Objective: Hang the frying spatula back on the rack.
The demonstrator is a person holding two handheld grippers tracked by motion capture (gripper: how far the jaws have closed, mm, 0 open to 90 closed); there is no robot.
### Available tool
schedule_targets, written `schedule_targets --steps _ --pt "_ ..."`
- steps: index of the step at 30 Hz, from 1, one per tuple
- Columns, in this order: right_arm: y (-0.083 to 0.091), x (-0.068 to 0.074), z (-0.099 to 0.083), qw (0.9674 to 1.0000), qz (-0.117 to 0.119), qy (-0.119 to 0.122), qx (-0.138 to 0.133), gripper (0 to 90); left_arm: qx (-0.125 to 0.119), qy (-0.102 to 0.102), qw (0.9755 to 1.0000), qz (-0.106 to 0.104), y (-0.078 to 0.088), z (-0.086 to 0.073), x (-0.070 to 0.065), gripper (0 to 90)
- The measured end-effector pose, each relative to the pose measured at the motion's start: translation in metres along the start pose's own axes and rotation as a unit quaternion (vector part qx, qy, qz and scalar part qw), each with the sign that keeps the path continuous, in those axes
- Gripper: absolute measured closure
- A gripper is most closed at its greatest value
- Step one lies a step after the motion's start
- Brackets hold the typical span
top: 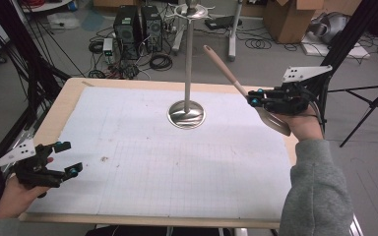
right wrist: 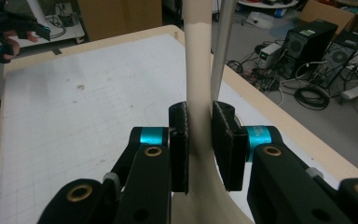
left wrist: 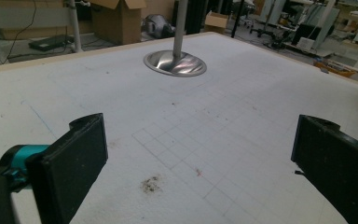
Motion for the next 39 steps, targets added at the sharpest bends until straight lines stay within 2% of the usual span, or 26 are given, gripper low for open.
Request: schedule_targets --steps 11,16,24,29,39 --pt "0.004 -0.009 0.01 0.9997 0.022 0.008 0.004 77.5 0.003 0.007 1.0 0.003 0.004 -0.004 0.002 4.1" --pt "0.005 -0.014 0.011 0.9996 0.025 0.011 0.005 77.5 0.006 0.011 0.9999 0.005 0.004 -0.006 0.004 4.1" --pt "0.009 -0.025 0.017 0.9999 0.013 0.004 -0.001 77.6 0.004 0.014 0.9999 0.009 0.008 -0.007 0.006 4.1" --pt "0.01 -0.026 0.026 0.9999 0.001 0.01 0.005 77.5 0.003 0.015 0.9998 0.009 0.009 -0.007 0.006 4.1" --pt "0.02 -0.03 0.038 0.9999 -0.009 0.01 -0.006 77.5 0.006 0.018 0.9998 0.008 0.009 -0.009 0.006 4.1"
Point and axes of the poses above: each handheld gripper's, and its own axes: y roughly backward along the jaws, z roughly out of its top, x roughly to its left, the point moved 10 cm from there along -y, roughly forward along the jaws
